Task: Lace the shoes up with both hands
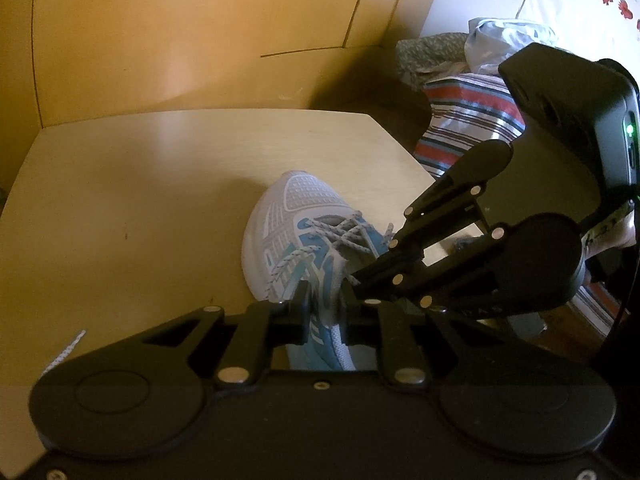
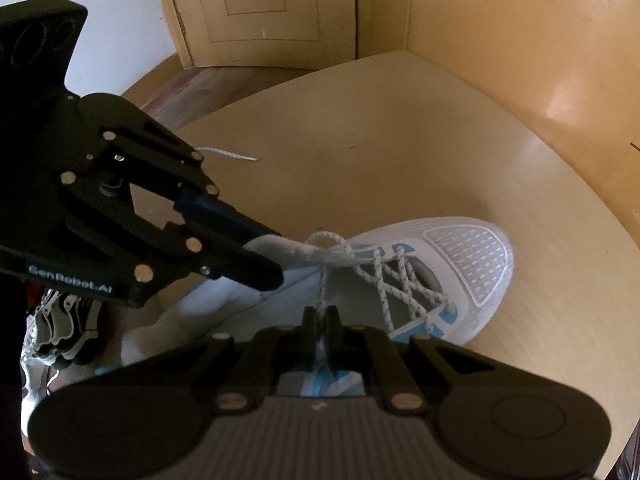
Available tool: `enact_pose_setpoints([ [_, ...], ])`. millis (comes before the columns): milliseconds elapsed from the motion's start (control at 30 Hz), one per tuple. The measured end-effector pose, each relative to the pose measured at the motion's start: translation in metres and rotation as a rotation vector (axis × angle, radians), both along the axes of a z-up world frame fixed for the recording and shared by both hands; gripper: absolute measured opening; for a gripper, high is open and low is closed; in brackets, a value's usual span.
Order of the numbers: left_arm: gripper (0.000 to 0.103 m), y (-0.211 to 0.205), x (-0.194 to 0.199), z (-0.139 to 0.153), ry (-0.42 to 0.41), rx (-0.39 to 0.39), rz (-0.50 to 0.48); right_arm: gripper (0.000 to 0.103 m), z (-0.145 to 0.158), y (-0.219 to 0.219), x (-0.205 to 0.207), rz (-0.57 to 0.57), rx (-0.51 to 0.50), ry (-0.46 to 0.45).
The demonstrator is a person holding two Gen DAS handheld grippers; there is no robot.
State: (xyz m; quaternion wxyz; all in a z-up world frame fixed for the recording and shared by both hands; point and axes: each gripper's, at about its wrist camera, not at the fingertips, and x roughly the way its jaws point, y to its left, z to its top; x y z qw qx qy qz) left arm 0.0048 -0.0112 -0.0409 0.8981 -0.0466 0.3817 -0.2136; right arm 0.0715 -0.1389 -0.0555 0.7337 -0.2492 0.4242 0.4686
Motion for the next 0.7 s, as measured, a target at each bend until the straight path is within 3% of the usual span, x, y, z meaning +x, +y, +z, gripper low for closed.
enact_pose_setpoints([
  [700,0.013,-0.0044,-0.0025,0.0011,-0.008,0.026,-0.016,0.004,-0.0015,0.0023,-0.0022,0.013,-0.024,-0.02],
])
